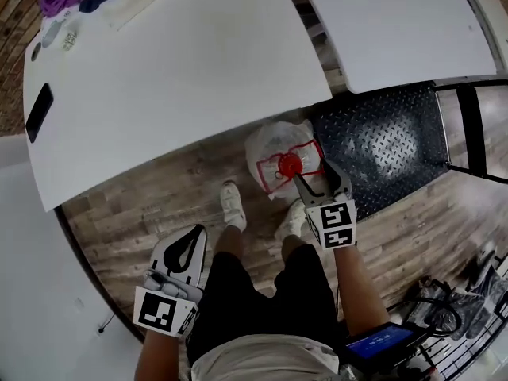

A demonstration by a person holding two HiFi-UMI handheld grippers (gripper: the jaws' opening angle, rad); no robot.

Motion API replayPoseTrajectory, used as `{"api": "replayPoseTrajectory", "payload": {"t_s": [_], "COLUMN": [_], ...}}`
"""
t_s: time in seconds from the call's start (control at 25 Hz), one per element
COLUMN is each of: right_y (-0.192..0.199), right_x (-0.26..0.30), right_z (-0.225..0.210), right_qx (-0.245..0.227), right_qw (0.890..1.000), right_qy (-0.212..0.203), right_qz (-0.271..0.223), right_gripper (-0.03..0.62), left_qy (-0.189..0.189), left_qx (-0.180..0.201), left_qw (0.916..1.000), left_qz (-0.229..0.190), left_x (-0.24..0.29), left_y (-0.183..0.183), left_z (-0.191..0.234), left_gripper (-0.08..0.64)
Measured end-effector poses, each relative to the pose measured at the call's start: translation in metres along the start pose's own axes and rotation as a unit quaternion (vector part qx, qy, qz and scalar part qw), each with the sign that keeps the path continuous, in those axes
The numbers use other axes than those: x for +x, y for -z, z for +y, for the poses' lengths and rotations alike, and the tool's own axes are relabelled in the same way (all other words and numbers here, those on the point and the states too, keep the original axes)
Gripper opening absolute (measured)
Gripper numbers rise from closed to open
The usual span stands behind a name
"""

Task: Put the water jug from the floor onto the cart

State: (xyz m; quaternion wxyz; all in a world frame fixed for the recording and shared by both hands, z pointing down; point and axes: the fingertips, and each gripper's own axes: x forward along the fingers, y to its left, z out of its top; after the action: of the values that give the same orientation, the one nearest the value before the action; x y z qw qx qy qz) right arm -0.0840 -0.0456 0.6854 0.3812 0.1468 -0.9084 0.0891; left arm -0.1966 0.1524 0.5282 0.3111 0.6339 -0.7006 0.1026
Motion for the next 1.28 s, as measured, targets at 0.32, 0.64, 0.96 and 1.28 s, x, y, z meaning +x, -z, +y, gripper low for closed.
{"api": "replayPoseTrajectory", "payload": {"t_s": [0.32,0.64,0.96,1.28], "right_y": [0.065,0.111,0.113,0.109], "right_x": [0.076,0.108,0.114,0.086], "right_z": [0.016,0.016,0.013,0.02], "right_qx": [-0.035,-0.043,-0.034,-0.019], "right_qw": [0.998,0.994,0.995,0.996], "right_qy": [-0.021,-0.019,0.016,0.029], "right_qz": [0.058,0.101,0.09,0.088], "right_gripper": [0.32,0.341,0.316,0.313], "left_qy": [-0.032,-0.04,-0.034,-0.016], "left_qx": [-0.033,-0.044,-0.043,-0.021], "left_qw": [0.9987,0.9975,0.9973,0.999], "left_qz": [0.023,0.039,0.048,0.036], "left_x": [-0.003,0.001,0.007,0.008], "left_y": [0.045,0.065,0.063,0.046], "left_z": [0.027,0.034,0.03,0.023], "left_gripper": [0.002,0.002,0.002,0.002]}}
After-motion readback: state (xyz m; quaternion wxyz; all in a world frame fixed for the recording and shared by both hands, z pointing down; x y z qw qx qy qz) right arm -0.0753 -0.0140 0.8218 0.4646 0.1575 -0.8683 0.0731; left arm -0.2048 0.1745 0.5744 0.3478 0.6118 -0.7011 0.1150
